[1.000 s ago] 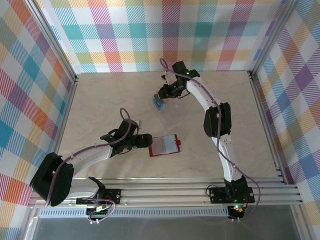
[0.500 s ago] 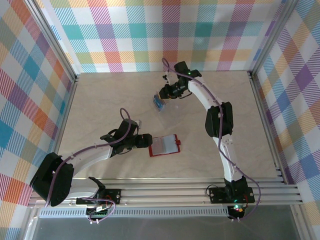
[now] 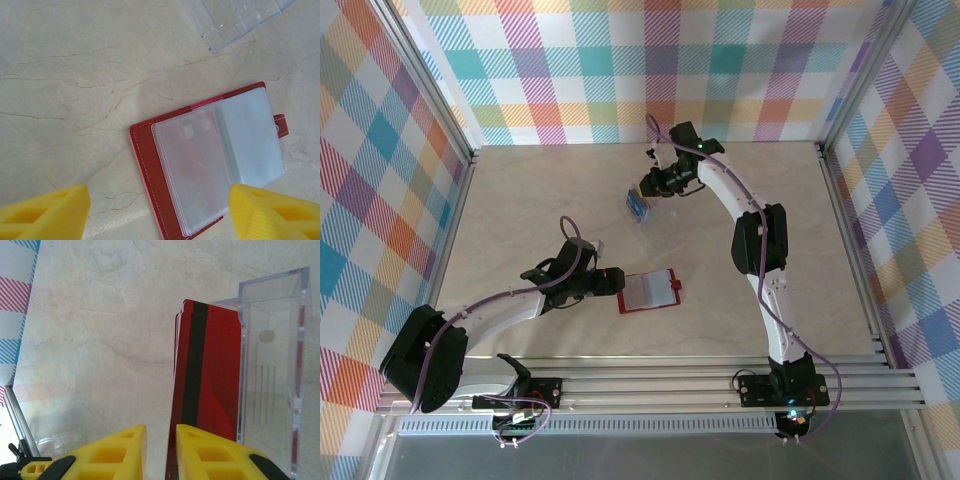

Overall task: Put the credit cards into the card holder
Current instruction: Pick up the credit card from the storage box.

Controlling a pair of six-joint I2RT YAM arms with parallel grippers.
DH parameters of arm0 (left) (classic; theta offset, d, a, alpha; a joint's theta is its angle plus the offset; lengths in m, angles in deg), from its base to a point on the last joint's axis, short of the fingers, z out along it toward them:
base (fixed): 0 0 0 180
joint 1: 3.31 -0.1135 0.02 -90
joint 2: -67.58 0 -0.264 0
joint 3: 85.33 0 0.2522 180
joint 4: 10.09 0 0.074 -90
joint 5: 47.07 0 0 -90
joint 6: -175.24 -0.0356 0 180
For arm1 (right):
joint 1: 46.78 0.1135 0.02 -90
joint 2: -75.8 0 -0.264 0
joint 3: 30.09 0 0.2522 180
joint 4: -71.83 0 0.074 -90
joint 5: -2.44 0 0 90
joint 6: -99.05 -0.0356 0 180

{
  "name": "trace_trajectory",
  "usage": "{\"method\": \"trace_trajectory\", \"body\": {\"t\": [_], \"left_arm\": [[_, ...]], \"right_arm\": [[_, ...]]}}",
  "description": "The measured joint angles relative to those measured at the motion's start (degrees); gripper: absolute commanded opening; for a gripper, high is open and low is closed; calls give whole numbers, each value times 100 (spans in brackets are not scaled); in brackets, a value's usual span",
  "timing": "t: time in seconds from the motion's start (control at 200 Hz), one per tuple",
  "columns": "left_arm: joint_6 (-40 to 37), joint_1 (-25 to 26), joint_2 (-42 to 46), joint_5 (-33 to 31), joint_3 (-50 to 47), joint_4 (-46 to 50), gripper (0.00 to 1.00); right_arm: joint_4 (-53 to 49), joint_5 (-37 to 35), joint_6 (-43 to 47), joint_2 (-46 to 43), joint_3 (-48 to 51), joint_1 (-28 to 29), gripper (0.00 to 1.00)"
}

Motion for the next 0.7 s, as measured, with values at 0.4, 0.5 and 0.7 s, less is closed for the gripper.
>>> {"method": "trace_trajectory", "body": {"t": [0.4,0.5,0.7], "left_arm": [[-2,0,0,0,0,0,73],[0,0,0,0,0,0,73],[0,0,0,-2,0,2,73]], "right_arm": [[-4,-4,2,0,4,0,23],[-4,-26,4,0,4,0,22],[-9,-81,9,0,4,2,20]]}}
